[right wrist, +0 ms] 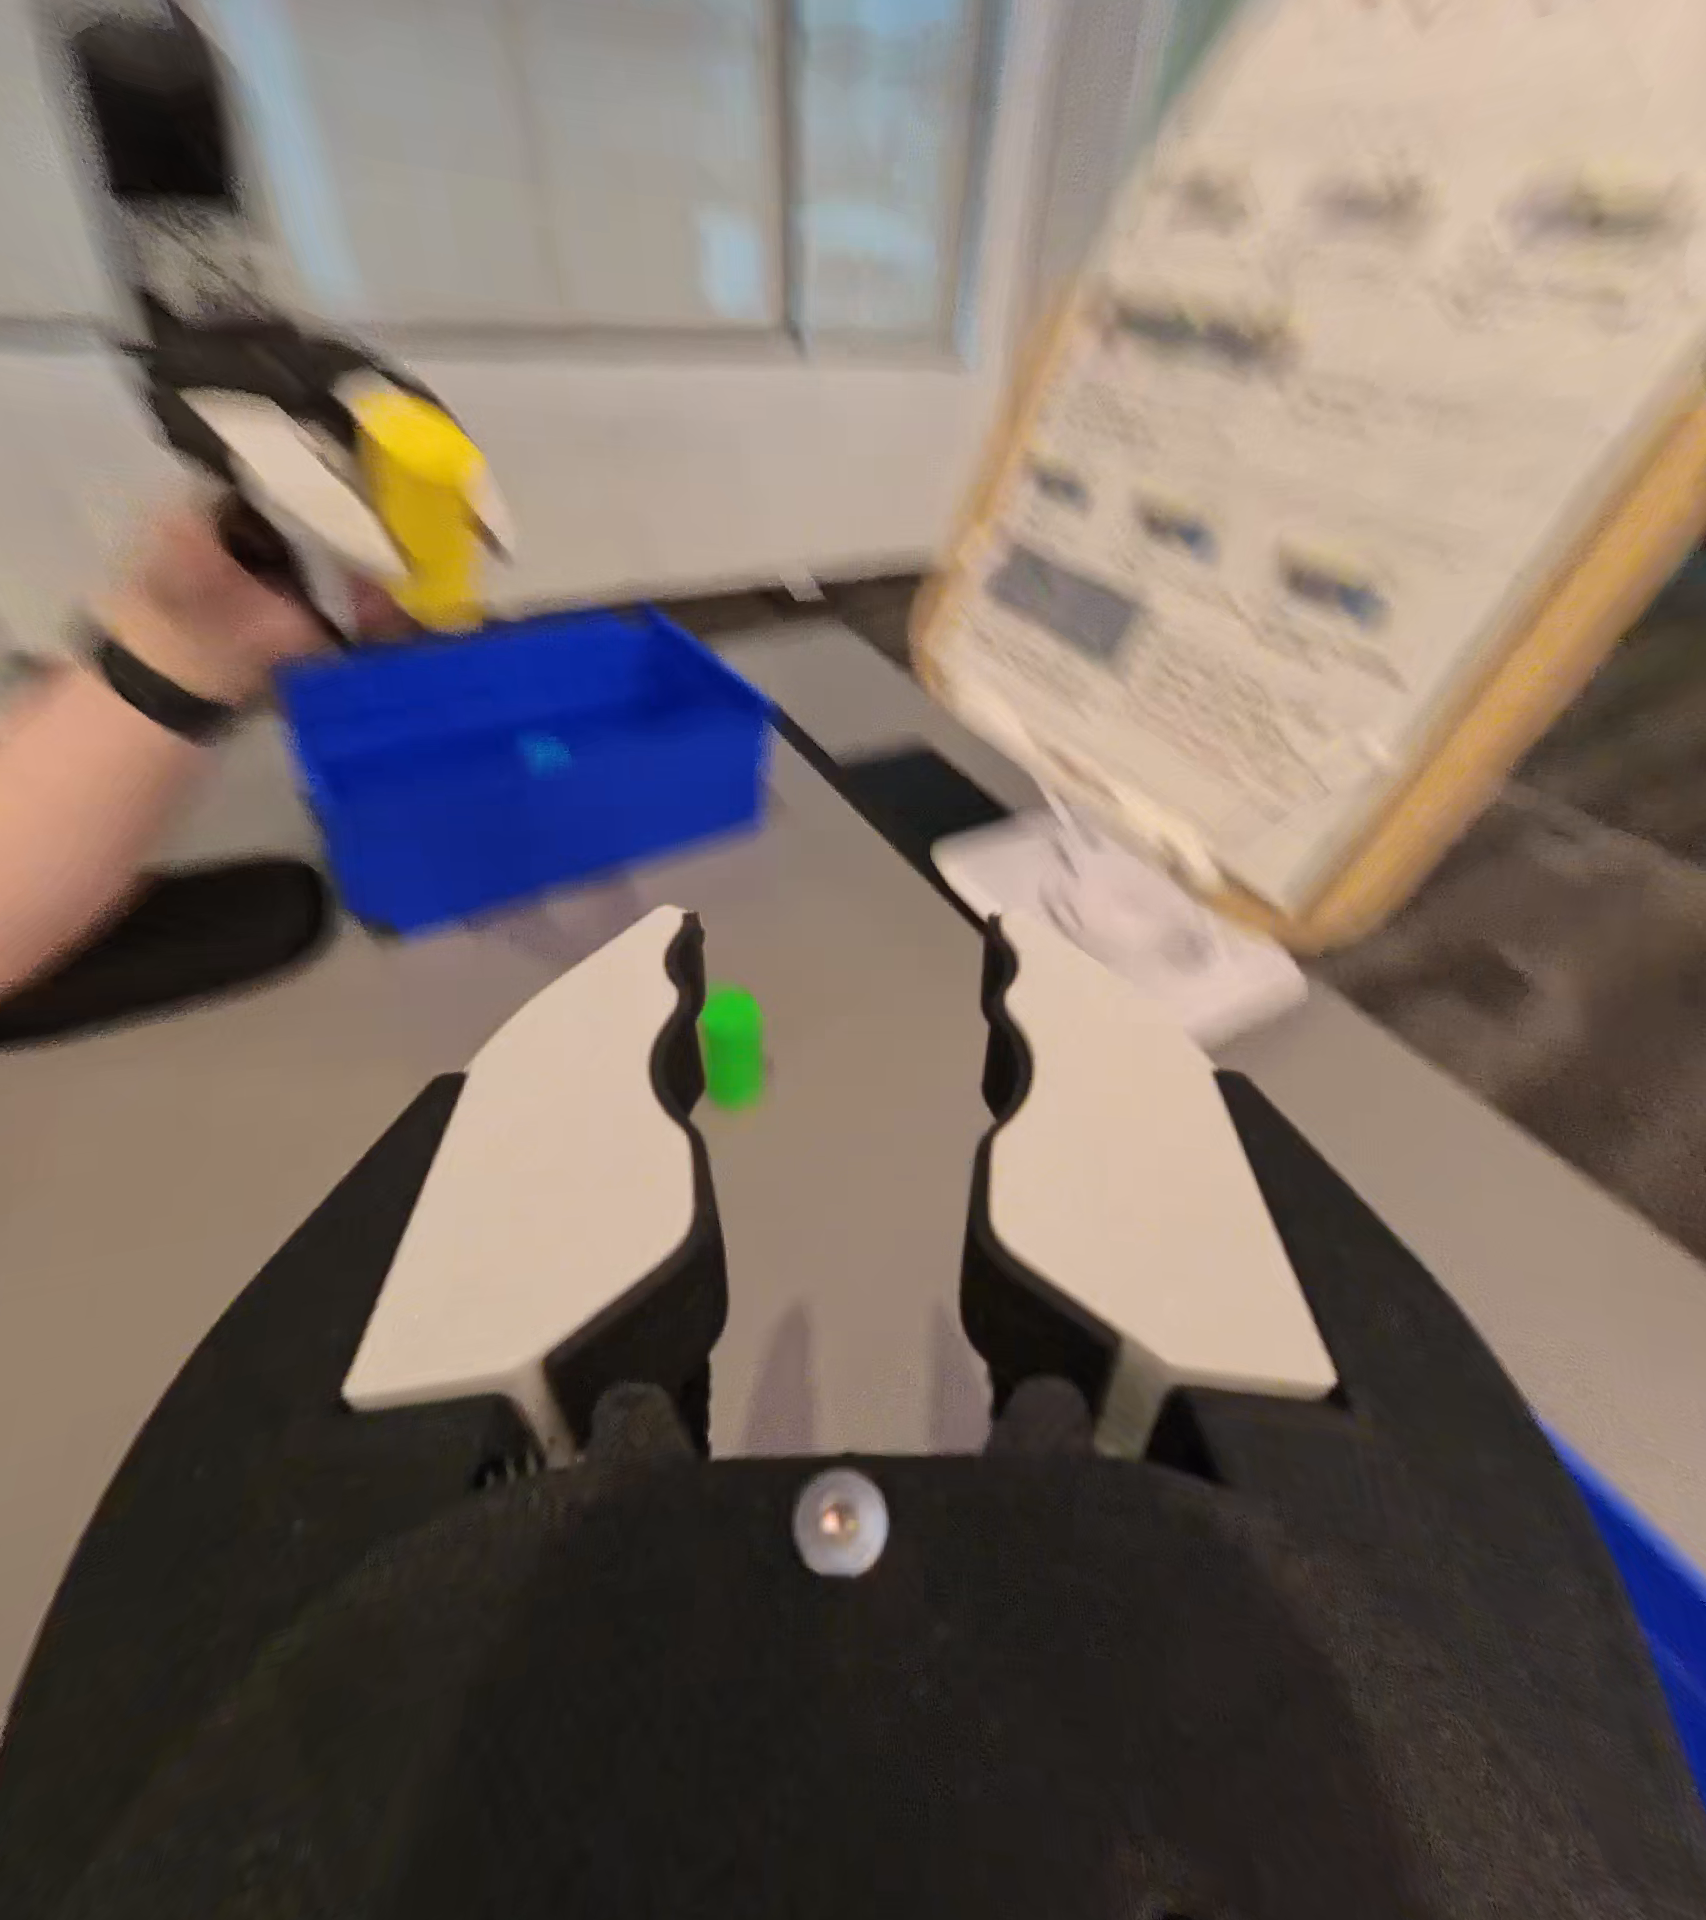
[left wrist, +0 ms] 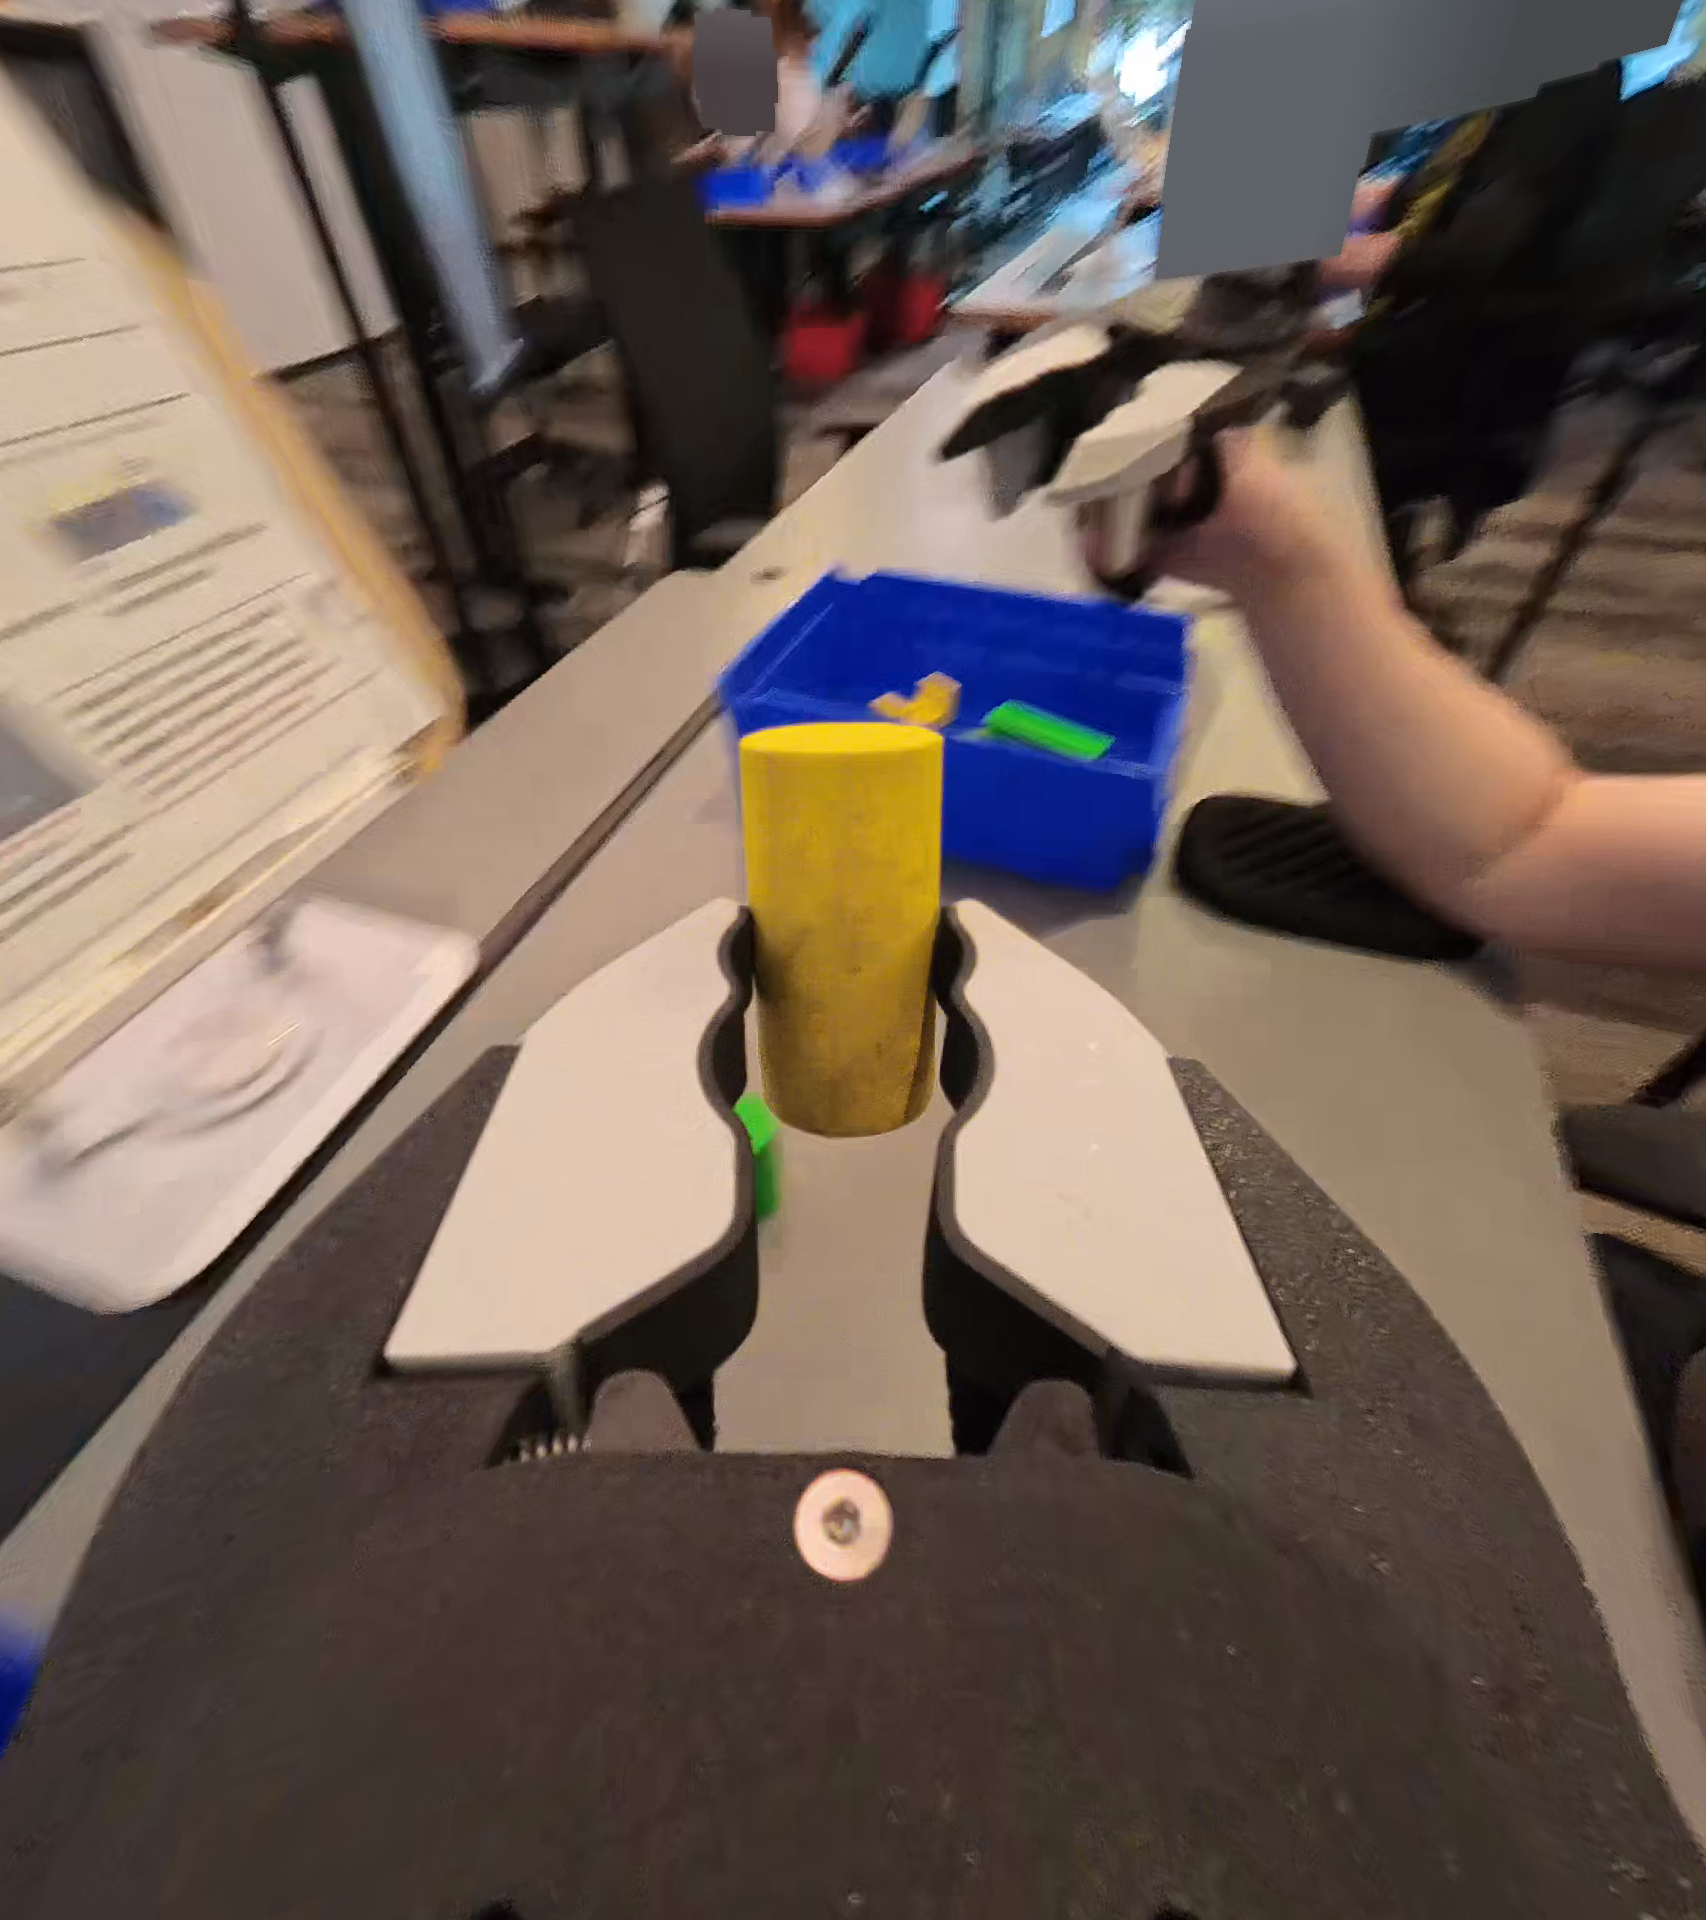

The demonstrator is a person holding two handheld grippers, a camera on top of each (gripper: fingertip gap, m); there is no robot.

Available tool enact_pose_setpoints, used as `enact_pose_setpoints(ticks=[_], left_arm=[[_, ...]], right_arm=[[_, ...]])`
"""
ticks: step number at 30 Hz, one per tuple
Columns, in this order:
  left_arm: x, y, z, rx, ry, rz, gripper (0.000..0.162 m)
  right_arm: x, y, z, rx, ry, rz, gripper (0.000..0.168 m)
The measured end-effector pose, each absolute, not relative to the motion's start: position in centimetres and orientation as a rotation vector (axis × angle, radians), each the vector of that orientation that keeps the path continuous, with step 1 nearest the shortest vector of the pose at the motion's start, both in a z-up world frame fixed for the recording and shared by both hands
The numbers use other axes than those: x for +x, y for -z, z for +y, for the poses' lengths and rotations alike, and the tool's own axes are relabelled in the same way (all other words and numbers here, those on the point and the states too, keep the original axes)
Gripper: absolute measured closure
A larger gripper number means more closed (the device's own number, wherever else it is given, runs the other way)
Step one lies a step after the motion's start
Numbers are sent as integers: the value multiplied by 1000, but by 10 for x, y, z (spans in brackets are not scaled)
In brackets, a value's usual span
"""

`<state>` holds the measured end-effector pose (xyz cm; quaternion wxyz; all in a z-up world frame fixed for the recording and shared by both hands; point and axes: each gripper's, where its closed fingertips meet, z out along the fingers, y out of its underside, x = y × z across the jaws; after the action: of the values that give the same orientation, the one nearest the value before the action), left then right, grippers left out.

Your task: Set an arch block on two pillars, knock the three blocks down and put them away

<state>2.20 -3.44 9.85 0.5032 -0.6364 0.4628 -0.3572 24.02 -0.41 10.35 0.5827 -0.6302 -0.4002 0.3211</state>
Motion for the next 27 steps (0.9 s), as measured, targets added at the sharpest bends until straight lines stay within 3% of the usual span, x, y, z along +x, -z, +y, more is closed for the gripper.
enact_pose_setpoints(ticks=[3, 8, 12, 14, 20, 22, 27], left_arm=[[80, -88, -60, -1491, 1008, 1211, 129], [120, -47, -77, -1532, 974, 1387, 128], [126, -42, -79, -1517, 985, 1401, 129], [125, -37, -76, -1529, 961, 1414, 129], [119, -27, -61, -1586, 883, 1403, 123], [95, -32, -37, -1618, 746, 1336, 108], [-15, -95, 3, -1593, 555, 996, 108]], right_arm=[[183, -116, -35, -1316, -930, -988, 117], [132, -91, -62, -1373, -1143, -1111, 117], [117, -68, -66, -1471, -1204, -1182, 116], [115, -65, -75, -1446, -1235, -1249, 135], [115, -54, -64, -1451, -1040, -1286, 137], [120, -42, -45, -1523, -948, -1250, 137], [144, 41, 28, -1940, -644, -1027, 137]])
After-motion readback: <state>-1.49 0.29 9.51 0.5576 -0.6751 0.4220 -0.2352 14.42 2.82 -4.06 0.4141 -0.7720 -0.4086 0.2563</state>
